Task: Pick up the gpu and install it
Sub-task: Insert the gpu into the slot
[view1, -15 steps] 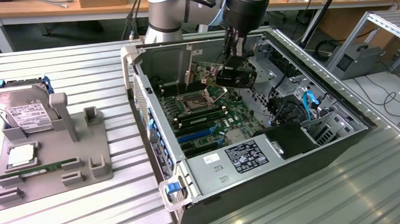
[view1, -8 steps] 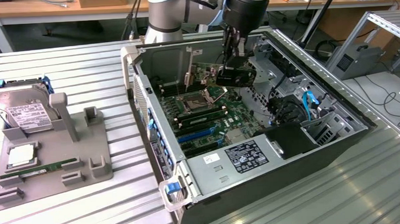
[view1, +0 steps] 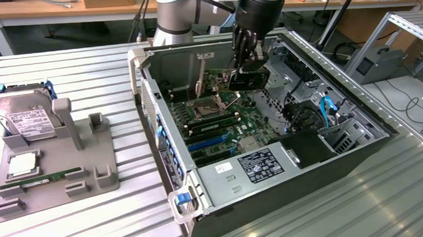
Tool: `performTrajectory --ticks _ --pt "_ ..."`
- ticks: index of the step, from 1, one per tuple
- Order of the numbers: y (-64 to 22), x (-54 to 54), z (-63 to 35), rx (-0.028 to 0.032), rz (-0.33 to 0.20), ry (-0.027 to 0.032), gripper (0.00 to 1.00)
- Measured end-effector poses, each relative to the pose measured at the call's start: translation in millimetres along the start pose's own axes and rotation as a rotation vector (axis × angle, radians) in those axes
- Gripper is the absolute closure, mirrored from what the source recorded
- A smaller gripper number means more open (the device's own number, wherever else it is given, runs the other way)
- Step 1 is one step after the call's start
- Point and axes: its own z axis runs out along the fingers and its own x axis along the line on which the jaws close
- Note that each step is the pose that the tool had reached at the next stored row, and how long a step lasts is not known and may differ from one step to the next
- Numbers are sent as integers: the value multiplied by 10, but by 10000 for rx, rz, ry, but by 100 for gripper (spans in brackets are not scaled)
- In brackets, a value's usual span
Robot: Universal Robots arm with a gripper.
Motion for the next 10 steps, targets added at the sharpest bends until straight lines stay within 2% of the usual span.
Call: performTrajectory --ticks 3,6,10 --pt "0 0 1 -15 -553 2 73" --pt "0 0 0 -23 -837 3 73" --pt "0 0 0 -40 -1473 6 73"
